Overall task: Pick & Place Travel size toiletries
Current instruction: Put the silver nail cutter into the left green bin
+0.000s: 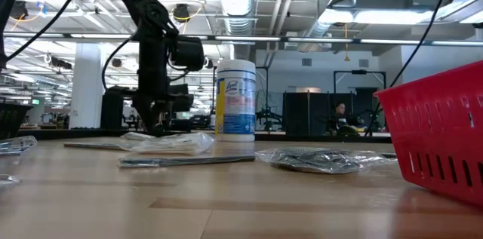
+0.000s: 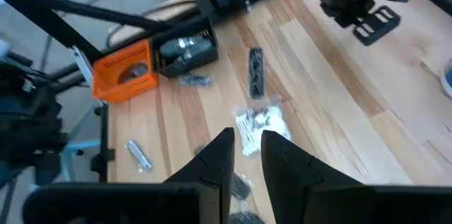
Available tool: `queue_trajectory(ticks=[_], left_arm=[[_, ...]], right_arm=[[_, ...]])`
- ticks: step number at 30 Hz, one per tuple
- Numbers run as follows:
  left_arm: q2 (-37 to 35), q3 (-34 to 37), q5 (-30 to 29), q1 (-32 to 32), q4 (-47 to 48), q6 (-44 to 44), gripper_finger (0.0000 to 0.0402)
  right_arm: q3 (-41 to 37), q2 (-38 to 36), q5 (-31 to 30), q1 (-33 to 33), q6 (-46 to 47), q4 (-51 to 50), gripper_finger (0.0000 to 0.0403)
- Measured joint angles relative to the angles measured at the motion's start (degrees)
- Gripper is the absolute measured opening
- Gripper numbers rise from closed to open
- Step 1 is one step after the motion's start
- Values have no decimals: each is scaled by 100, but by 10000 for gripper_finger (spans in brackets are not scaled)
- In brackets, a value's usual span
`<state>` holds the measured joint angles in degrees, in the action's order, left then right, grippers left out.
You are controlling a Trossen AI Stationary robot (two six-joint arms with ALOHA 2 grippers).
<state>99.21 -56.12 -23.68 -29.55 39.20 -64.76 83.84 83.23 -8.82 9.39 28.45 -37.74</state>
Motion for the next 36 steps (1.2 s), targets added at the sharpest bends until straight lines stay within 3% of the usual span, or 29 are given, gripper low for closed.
queue_trajectory(ticks=[14, 21, 28, 36], left_arm=[[140, 0, -19, -503, -97, 130, 0], [511, -30, 330, -465, -223, 329, 0], [490, -26, 683, 221, -343, 261, 0], [482, -27, 1508, 1545, -916, -331, 0]], right_arm=[[0, -110, -19, 42, 4, -137, 65], [0, -110, -22, 35, 4, -135, 65], [0, -110, -67, 28, 7, -131, 65], [0, -110, -179, -83, 136, -272, 65]])
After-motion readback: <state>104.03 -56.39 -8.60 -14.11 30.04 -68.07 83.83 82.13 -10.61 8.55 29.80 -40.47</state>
